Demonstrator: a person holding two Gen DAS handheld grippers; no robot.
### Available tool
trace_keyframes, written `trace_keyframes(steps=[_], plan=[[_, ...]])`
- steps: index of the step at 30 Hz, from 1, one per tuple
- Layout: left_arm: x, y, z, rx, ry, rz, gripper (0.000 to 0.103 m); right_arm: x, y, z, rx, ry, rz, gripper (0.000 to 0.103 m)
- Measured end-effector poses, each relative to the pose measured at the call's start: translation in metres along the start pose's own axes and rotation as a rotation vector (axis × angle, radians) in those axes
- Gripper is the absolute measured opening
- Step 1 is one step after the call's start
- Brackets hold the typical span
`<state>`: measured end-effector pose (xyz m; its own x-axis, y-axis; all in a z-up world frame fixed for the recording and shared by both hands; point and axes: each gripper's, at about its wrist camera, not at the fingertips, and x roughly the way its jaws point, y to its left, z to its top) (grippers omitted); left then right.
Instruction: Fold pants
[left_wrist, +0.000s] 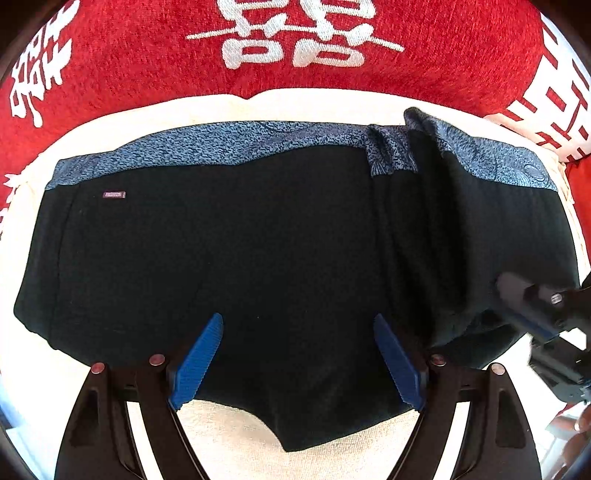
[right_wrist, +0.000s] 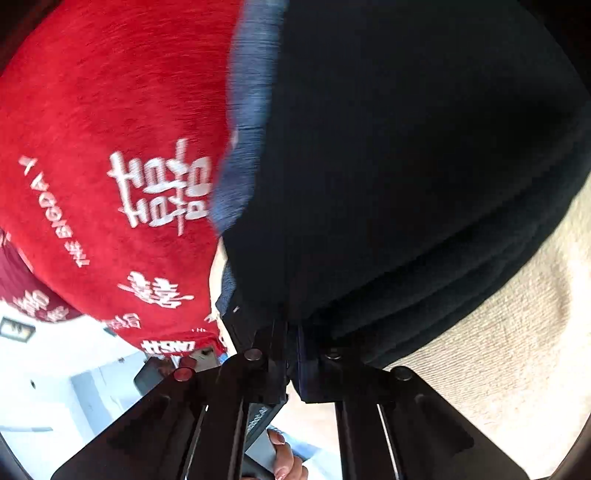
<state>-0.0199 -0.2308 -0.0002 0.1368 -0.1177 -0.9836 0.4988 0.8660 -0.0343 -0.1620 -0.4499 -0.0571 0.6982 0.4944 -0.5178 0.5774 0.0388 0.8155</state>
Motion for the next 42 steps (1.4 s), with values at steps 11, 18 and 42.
trace_keyframes(steps=[11, 18, 42], plan=[[-0.028, 0.027, -0.002, -0.023, -0.049, 0.084, 0.085, 0.026, 0.016, -0.031, -0.289, 0.083, -0.255, 0.004], [-0.031, 0.015, 0.007, -0.006, -0.044, 0.090, 0.085, 0.032, 0.045, -0.037, -0.487, 0.158, -0.388, 0.021], [0.014, -0.075, 0.046, -0.039, -0.015, 0.040, 0.100, -0.038, 0.067, 0.058, -0.851, -0.040, -0.796, 0.033]])
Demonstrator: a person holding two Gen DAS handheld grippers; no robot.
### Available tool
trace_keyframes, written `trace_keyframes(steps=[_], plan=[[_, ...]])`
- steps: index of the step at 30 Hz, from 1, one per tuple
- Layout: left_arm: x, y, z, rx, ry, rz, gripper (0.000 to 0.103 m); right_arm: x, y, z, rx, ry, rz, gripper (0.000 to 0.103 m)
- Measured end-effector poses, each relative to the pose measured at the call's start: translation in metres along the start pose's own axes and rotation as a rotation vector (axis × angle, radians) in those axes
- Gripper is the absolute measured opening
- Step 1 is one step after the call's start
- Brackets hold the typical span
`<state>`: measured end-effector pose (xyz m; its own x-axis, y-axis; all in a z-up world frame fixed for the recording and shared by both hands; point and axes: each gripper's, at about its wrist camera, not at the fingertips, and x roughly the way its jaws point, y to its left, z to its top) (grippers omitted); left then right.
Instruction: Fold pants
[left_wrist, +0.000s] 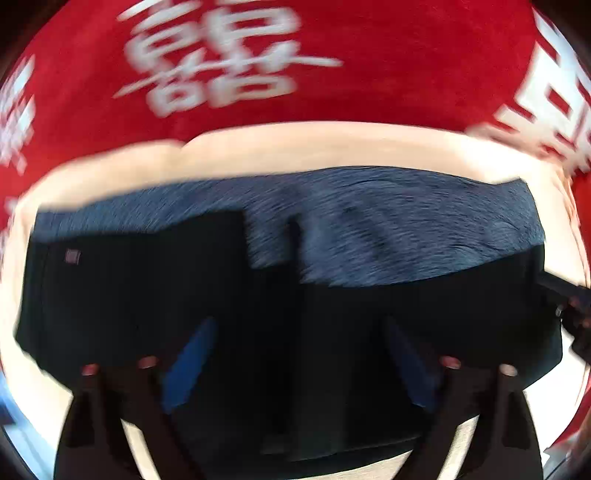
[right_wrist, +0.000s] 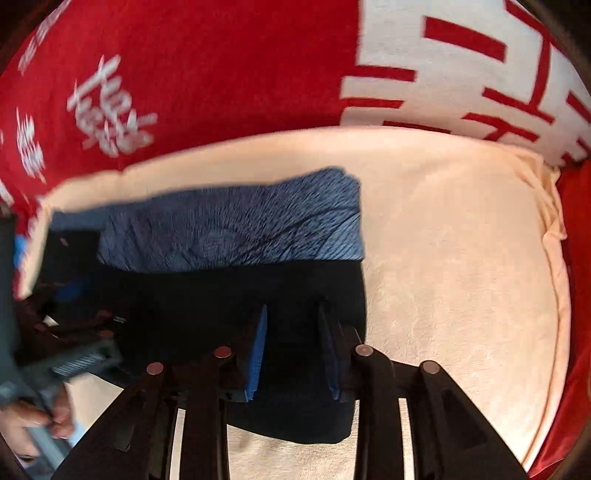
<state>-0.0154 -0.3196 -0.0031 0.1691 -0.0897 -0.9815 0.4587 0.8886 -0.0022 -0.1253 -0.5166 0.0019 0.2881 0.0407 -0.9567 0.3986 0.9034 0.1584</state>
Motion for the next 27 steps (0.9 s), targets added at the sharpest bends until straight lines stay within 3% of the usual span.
trace_keyframes(steps=[5, 14, 21, 27], plan=[[-0.004, 0.008, -0.006, -0.024, 0.006, -0.003, 0.100, -0.007, 0.007, -0.004, -0.030, -0.009, -0.035, 0.034], [-0.007, -0.005, -0.002, -0.046, 0.021, 0.094, 0.102, -0.009, 0.016, -0.011, -0.096, 0.014, 0.001, 0.053], [-0.008, -0.016, -0.002, -0.048, 0.010, 0.129, 0.102, -0.012, 0.012, -0.012, -0.101, 0.013, 0.037, 0.055], [-0.011, -0.007, -0.010, -0.044, -0.014, 0.114, 0.102, -0.015, 0.015, -0.013, -0.094, 0.005, 0.041, 0.055]])
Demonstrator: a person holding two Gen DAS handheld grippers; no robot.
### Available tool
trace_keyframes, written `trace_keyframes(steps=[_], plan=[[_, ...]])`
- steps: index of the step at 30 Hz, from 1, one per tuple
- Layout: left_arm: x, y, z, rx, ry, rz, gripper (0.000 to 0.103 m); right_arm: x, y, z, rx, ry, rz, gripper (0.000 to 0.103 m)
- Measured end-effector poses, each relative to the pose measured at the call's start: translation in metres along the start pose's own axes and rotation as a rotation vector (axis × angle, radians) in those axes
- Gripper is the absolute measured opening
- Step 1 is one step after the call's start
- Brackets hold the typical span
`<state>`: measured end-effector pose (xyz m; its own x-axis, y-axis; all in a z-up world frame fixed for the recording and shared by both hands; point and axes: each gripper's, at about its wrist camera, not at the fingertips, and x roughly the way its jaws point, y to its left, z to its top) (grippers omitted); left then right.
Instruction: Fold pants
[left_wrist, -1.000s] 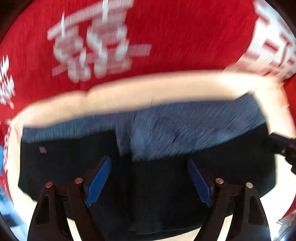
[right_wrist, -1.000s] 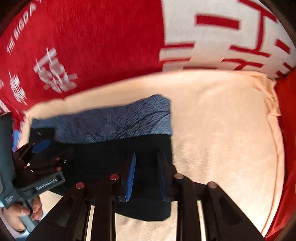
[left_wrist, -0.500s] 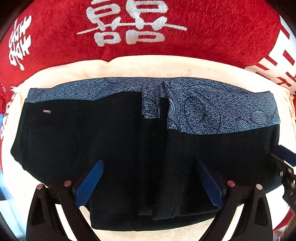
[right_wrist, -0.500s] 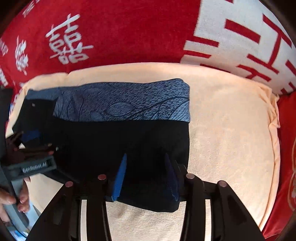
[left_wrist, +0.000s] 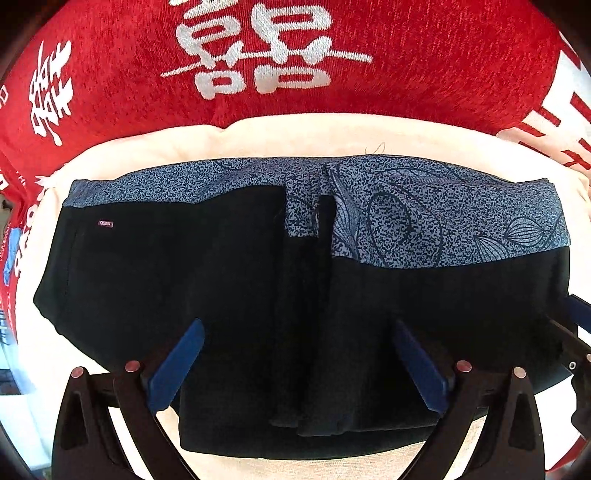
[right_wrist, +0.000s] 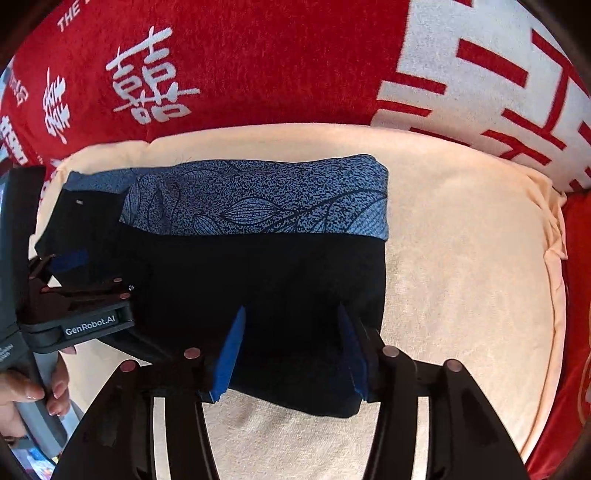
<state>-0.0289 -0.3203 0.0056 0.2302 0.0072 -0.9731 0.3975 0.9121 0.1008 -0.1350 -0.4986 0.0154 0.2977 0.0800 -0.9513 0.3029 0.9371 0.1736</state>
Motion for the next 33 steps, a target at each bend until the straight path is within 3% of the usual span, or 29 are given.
trace_keyframes(steps=[7, 12, 16, 20, 22, 26, 33], plan=[[-0.014, 0.023, -0.005, 0.019, -0.016, -0.069, 0.102, -0.020, 0.008, -0.007, 0.106, -0.048, -0.054, 0.056], [-0.033, 0.066, -0.012, 0.026, -0.036, -0.087, 0.102, -0.040, 0.046, 0.009, 0.181, -0.135, 0.022, 0.056], [-0.040, 0.113, -0.017, 0.023, -0.048, -0.056, 0.102, -0.012, 0.091, 0.028, 0.159, -0.102, 0.069, 0.056], [-0.038, 0.159, -0.026, -0.005, -0.043, -0.027, 0.102, 0.038, 0.136, 0.012, 0.159, 0.047, 0.092, 0.056], [-0.033, 0.183, -0.034, -0.032, -0.028, -0.016, 0.102, 0.034, 0.155, 0.002, 0.086, 0.003, 0.012, 0.056], [-0.026, 0.212, -0.052, -0.089, -0.011, -0.005, 0.102, 0.029, 0.177, -0.008, -0.026, 0.028, -0.046, 0.057], [-0.013, 0.242, -0.069, -0.199, 0.007, -0.054, 0.102, 0.019, 0.186, -0.017, -0.027, 0.062, -0.003, 0.058]])
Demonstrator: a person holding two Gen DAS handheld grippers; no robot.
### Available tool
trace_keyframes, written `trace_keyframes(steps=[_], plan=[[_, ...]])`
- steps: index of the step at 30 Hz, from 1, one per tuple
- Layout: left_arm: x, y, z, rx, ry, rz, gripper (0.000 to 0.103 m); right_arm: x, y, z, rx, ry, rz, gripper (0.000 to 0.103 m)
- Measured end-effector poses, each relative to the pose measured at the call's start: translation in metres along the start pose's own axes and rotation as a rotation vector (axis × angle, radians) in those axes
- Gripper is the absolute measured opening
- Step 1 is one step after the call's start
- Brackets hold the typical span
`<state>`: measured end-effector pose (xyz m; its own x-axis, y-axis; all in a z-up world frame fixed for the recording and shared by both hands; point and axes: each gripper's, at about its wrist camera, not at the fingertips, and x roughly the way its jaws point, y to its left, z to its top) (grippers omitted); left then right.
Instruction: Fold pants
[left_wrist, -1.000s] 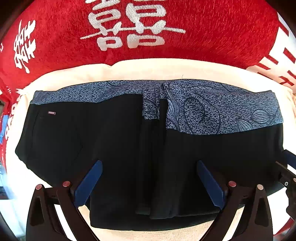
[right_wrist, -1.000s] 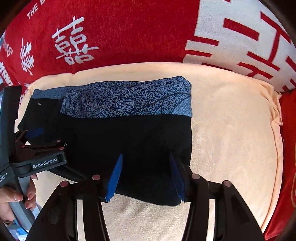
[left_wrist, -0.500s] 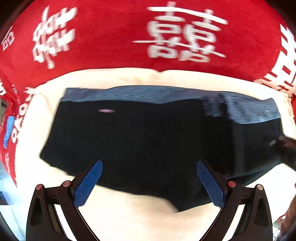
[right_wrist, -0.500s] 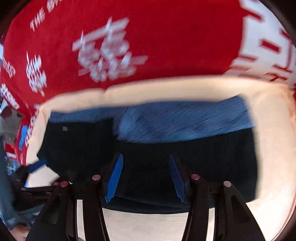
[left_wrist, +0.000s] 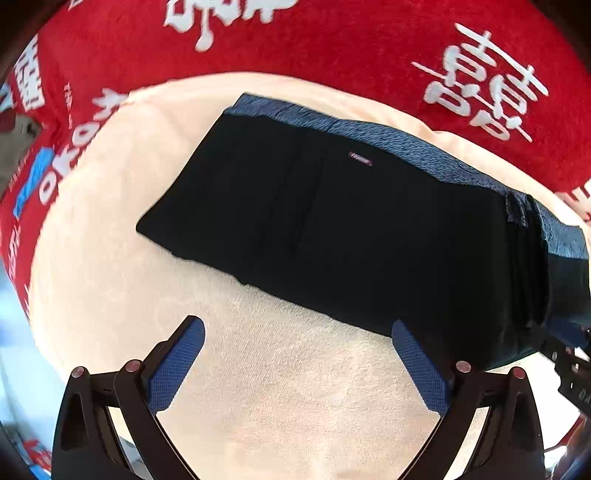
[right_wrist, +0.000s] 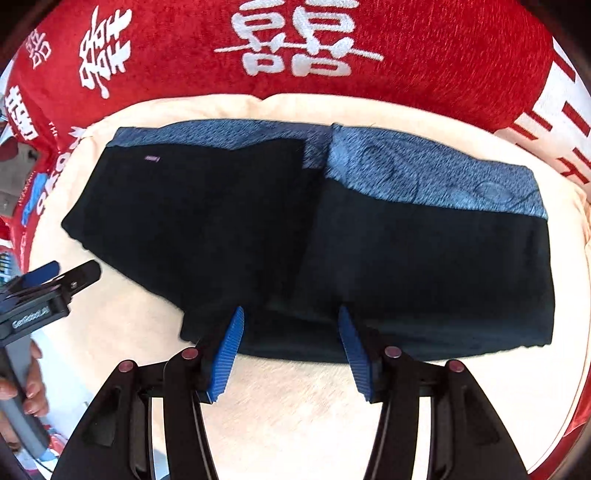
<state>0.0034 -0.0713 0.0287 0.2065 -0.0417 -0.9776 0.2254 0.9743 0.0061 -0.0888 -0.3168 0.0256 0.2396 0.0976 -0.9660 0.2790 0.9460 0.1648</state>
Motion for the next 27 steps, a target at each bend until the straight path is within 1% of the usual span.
trace_keyframes(steps=[3, 6, 11, 15, 20, 24, 27], plan=[[0.005, 0.008, -0.002, -0.024, 0.009, -0.020, 0.102, 0.001, 0.007, -0.007, 0.014, 0.027, 0.027, 0.058], [0.006, 0.017, -0.003, -0.044, 0.003, -0.039, 0.102, -0.001, 0.018, -0.007, 0.000, 0.033, 0.042, 0.058], [0.007, 0.031, 0.003, -0.085, -0.003, -0.067, 0.102, 0.002, 0.042, 0.005, -0.057, 0.036, 0.062, 0.058], [0.010, 0.036, 0.007, -0.091, 0.001, -0.074, 0.102, 0.009, 0.053, 0.012, -0.074, 0.045, 0.073, 0.058], [0.017, 0.034, 0.008, -0.083, 0.026, -0.050, 0.102, 0.017, 0.052, 0.017, -0.070, 0.062, 0.066, 0.058], [0.020, 0.036, 0.009, -0.091, 0.032, -0.056, 0.102, 0.030, 0.043, 0.014, -0.035, 0.125, 0.072, 0.058], [0.019, 0.039, 0.011, -0.095, 0.028, -0.060, 0.102, 0.030, 0.042, 0.011, -0.039, 0.125, 0.066, 0.058]])
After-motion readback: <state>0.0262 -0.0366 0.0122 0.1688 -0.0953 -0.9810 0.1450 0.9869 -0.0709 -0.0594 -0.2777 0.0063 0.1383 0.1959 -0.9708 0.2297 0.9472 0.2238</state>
